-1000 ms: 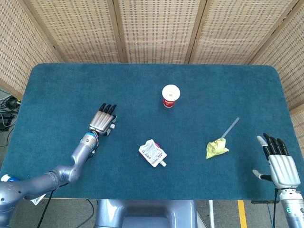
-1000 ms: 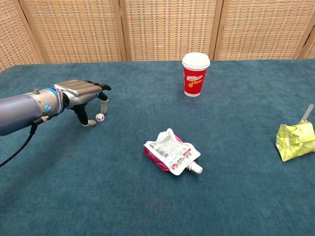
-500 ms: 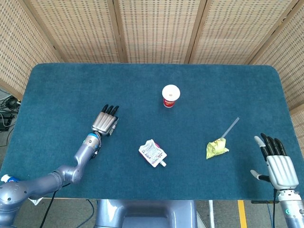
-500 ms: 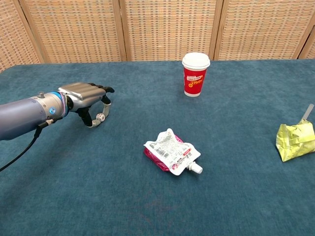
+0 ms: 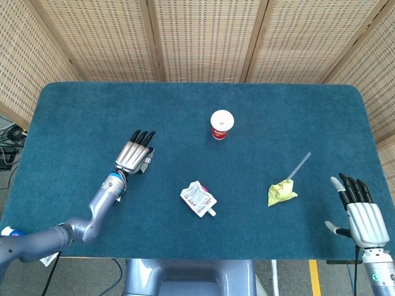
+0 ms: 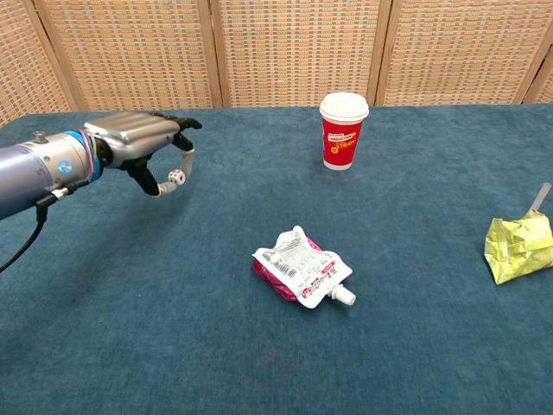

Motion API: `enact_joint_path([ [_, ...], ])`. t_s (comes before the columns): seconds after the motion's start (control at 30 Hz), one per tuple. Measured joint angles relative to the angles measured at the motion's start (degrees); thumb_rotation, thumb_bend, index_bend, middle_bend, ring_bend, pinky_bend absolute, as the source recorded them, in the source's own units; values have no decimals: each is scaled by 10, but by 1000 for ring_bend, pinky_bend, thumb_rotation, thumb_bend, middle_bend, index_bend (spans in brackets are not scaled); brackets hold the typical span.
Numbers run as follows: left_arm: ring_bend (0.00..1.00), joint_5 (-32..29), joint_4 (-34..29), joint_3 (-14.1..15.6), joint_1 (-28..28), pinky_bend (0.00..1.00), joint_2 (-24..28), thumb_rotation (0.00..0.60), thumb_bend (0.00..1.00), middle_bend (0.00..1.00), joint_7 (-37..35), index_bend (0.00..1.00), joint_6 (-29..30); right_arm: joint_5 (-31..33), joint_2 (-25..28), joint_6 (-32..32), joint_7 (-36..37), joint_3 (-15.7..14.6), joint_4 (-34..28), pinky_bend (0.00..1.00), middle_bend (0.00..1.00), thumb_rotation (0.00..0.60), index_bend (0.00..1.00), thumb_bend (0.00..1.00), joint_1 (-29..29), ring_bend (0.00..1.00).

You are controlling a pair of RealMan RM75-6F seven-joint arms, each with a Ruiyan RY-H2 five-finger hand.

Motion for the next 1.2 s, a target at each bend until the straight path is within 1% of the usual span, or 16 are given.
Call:
enact_joint_path([
  [0.1,0,7,-44,-2,4,0,22,600,412,0,5,504,16,-4,4,7,5,0,-4,0,0,600,0,0,-2,0],
  [0.17,0,10,-72,-4,6,0,34,600,406,0,9,452,26,-6,7,10,9,0,-6,0,0,600,0,0,-4,0],
  [0.23,0,14,-103,-5,8,0,48,600,379,0,17,327,37,-7,9,11,12,-1,-8,0,0,600,0,0,-4,0],
  [0.33,0,19,-138,-6,10,0,64,600,302,0,31,146,54,-11,10,13,15,-1,-8,0,0,600,0,0,-5,0],
  [0.43,0,21,-157,-7,11,0,74,600,290,0,41,66,65,-17,10,20,20,-1,-6,0,0,600,0,0,-6,0],
  [0.53,0,21,-166,-6,13,0,79,600,288,0,46,43,71,-18,10,22,23,-1,-5,0,0,600,0,0,-7,0],
  [0.77,0,30,-184,-3,27,0,90,600,288,0,39,41,98,-14,12,22,26,0,-5,0,0,600,0,0,-8,0],
  [0.9,0,47,-200,5,49,0,98,600,280,0,29,20,136,-10,12,20,26,1,-5,0,0,600,0,0,-8,0],
  [0.97,0,57,-208,12,65,0,103,600,211,0,24,11,161,-7,13,18,25,2,-4,0,0,600,0,0,-8,0],
  [1.03,0,69,-221,20,87,0,111,600,85,0,17,3,195,-2,13,15,24,3,-4,0,0,600,0,0,-7,0],
  [1.07,0,75,-226,24,98,0,114,600,54,0,14,1,210,-1,13,13,23,3,-3,0,0,600,0,0,-7,0],
  [1.13,0,91,-237,33,125,0,125,600,3,0,4,0,249,1,12,10,20,3,-3,0,0,600,0,0,-6,0],
  [1.2,0,107,-244,44,154,0,136,600,0,0,-6,0,289,3,12,7,17,3,-2,0,0,600,0,0,-5,0],
])
